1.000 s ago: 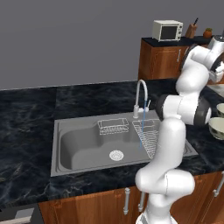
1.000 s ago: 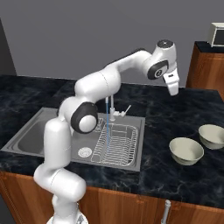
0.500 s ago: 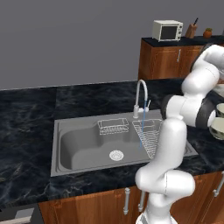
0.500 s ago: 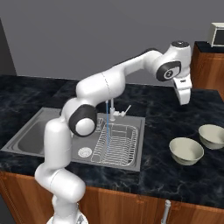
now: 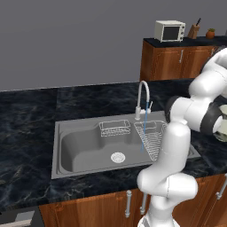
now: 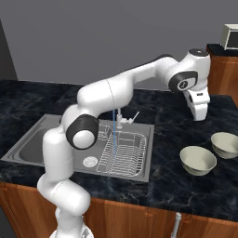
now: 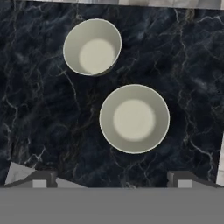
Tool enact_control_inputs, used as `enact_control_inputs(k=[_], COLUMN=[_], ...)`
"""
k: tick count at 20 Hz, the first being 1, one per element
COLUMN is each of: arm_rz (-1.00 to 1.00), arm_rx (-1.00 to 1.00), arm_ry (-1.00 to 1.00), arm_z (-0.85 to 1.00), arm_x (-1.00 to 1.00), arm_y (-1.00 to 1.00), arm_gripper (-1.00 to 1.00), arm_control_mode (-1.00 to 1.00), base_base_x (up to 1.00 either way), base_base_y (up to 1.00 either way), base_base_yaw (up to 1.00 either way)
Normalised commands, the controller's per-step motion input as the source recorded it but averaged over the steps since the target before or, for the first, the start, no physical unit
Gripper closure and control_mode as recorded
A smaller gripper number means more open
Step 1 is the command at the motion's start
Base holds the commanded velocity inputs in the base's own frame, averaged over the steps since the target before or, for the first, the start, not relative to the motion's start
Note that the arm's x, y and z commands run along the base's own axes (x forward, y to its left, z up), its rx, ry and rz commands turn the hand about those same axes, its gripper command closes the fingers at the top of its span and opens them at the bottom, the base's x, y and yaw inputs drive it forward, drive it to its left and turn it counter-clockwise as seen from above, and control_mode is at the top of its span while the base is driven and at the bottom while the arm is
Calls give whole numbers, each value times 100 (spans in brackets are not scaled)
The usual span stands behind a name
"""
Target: Rinse each bowl for a few seconds and place them down in the sink or on the counter.
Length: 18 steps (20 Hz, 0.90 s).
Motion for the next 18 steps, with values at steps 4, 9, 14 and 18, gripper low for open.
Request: enact_control_inputs(k=[4,9,14,18], arm_rz=[8,4,0,0], arm_rx=[-2,0,2,4], arm_ry=[0,0,1,3], arm_z=[-26,-2,0,-2], arm_x=[-64,-33,-10,0], arm_y=[6,-21,-23,-37], arm_gripper=[-100,-100,-100,-100], arm_control_mode=[-100,-100,-100,-100], base_base_x=[0,0,0,0], base_base_y=[0,0,0,0], base_base_yaw=[0,0,0,0])
